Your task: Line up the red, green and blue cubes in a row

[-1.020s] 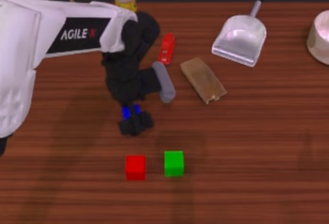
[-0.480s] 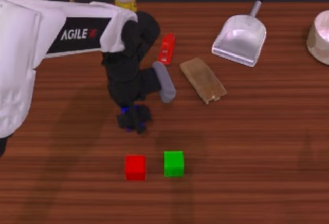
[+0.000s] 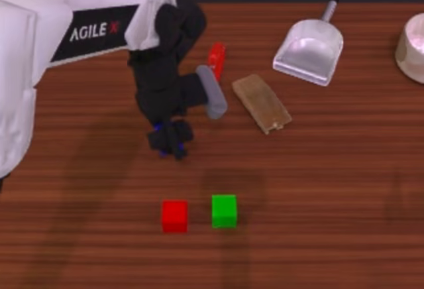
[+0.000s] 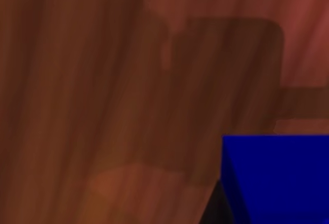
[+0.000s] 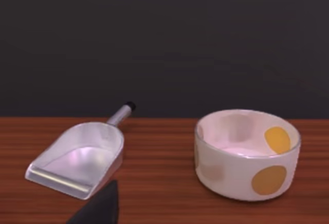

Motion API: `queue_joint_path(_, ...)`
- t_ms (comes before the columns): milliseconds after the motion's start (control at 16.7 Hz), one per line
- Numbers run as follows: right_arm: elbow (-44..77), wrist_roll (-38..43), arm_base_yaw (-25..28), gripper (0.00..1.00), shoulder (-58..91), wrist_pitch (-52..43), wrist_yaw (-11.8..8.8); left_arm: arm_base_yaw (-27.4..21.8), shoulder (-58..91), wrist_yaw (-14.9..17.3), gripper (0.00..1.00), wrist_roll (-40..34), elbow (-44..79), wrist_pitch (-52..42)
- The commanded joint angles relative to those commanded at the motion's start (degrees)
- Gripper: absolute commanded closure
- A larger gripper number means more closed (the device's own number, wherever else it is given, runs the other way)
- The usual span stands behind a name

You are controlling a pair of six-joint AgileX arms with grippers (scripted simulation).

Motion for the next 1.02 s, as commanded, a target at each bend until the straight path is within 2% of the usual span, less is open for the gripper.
queue_joint_path(240, 0.00, 0.00, 0.00, 0.00, 0.00, 0.00, 0.00, 0.73, -2.63, -0.10, 1.00, -0.27, 4.04, -6.65)
queue_joint_path(600, 0.00, 0.00, 0.00, 0.00, 0.00, 0.00, 0.00, -0.43, -2.24, -0.10, 1.00, -0.51, 5.01, -7.29)
queue_joint_path(780, 0.00, 0.00, 0.00, 0.00, 0.00, 0.00, 0.00, -6.30, -0.27, -0.04, 1.00, -2.22, 9.24, -9.67)
queue_joint_path(1020, 0.00, 0.00, 0.00, 0.00, 0.00, 0.00, 0.00, -19.24, 3.03, 0.01, 1.00, -6.03, 16.55, -14.09)
